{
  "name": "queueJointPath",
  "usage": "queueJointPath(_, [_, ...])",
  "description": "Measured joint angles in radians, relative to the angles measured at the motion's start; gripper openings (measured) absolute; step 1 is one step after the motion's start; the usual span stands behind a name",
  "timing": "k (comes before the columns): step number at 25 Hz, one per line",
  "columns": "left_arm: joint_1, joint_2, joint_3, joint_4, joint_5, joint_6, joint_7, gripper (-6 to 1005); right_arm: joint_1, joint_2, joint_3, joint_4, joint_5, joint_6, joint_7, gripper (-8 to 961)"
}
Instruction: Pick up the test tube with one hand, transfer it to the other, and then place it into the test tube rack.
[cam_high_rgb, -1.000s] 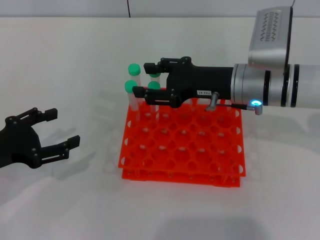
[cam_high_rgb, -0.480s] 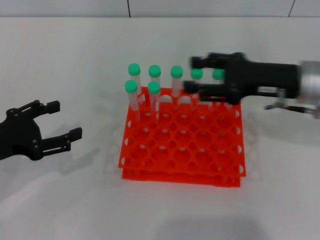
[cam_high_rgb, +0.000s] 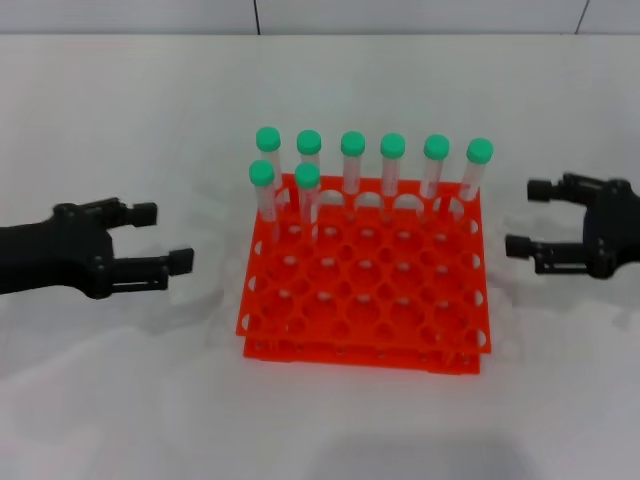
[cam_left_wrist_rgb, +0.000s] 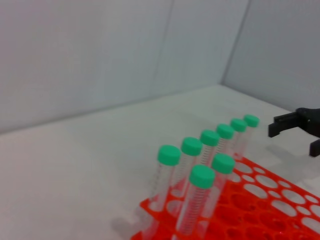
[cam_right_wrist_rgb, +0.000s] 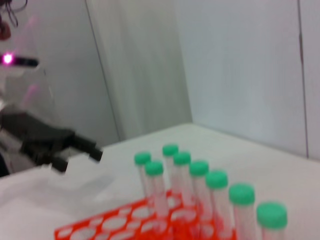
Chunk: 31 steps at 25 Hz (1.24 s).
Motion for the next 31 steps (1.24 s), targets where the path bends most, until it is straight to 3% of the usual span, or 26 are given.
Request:
queueJointPath(5, [-0.049, 0.011, 0.0, -0.025, 0.026, 0.022, -0.029, 879, -0.012, 0.001, 0.001, 0.011, -0.04, -0.002, -0.022, 876])
queueJointPath(21, [-0.089, 0.002, 0.008, -0.03, 0.054, 0.024, -0.021, 875, -0.006, -0.019, 0.004, 0.039, -0.054, -0.065, -0.054, 876])
queueJointPath(31, [-0.164, 0.01, 0.007, -0.088, 0.1, 0.11, -0.026, 874, 0.013, -0.02, -0.004, 0.04, -0.089, -0.082, -0.059, 876])
